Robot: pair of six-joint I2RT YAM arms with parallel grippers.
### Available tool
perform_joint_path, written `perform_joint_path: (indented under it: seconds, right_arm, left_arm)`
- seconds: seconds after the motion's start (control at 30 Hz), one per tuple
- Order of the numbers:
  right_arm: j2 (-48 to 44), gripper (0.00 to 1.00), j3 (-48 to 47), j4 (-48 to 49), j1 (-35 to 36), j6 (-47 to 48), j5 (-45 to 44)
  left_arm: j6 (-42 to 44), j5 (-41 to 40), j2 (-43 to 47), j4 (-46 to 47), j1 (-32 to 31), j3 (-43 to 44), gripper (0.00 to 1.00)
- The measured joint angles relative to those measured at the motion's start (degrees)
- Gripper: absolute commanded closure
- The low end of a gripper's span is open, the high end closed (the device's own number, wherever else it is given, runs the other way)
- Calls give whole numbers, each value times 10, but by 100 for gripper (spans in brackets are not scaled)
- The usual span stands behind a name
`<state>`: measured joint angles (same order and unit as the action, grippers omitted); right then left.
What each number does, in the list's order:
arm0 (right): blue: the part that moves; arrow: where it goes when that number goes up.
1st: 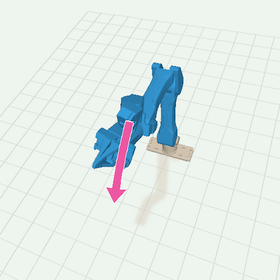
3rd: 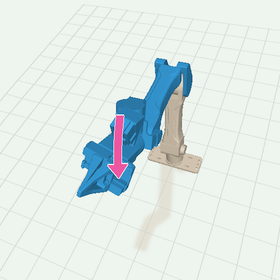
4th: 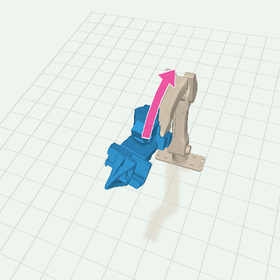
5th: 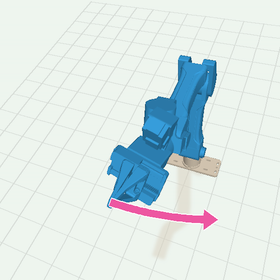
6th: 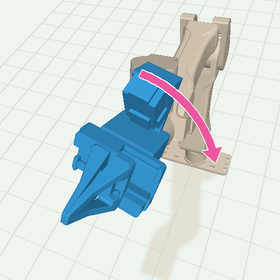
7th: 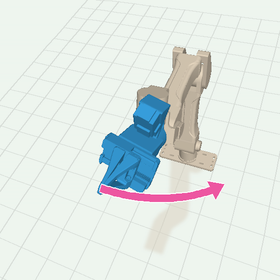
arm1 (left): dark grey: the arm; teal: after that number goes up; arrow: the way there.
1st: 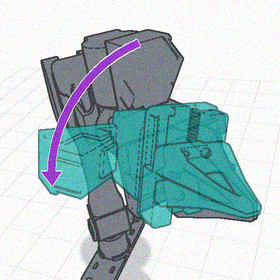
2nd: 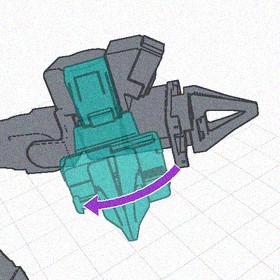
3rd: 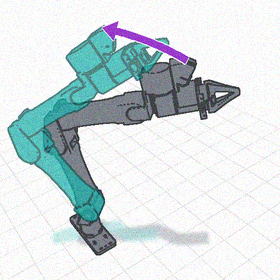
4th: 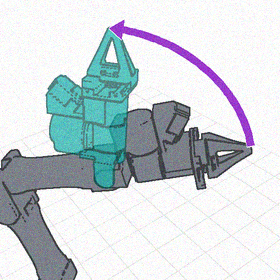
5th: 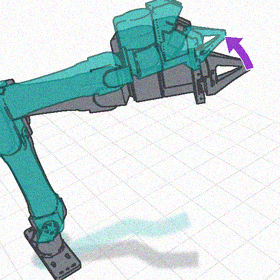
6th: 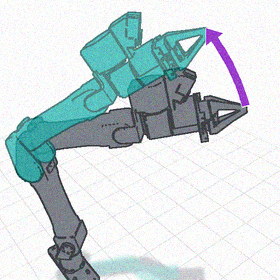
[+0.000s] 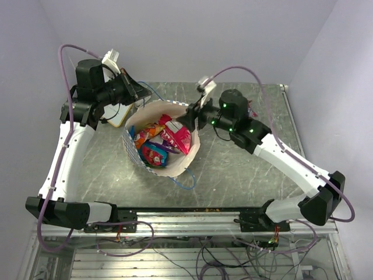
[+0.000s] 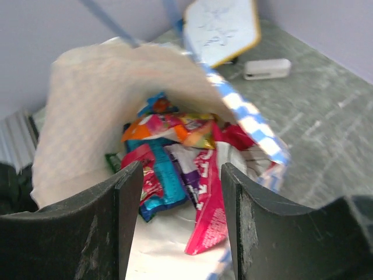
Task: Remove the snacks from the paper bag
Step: Take out the snack from the paper bag.
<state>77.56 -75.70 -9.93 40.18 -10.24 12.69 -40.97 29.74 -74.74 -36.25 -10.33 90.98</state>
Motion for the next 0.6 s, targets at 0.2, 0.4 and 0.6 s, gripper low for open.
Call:
perform_joint_path:
  seconds: [0.2, 0.4, 0.6]
  right_arm:
    - [23, 45, 4, 24, 86, 142, 25]
    - [85, 42, 5, 15, 137, 333, 41]
    - [138, 44, 13, 26, 153, 486, 62]
  left_arm:
    - [-7, 2, 7, 16, 0, -8, 93]
    - [-13, 3, 16, 22, 0, -12, 93]
    - [-18, 3, 26, 23, 0, -24, 93]
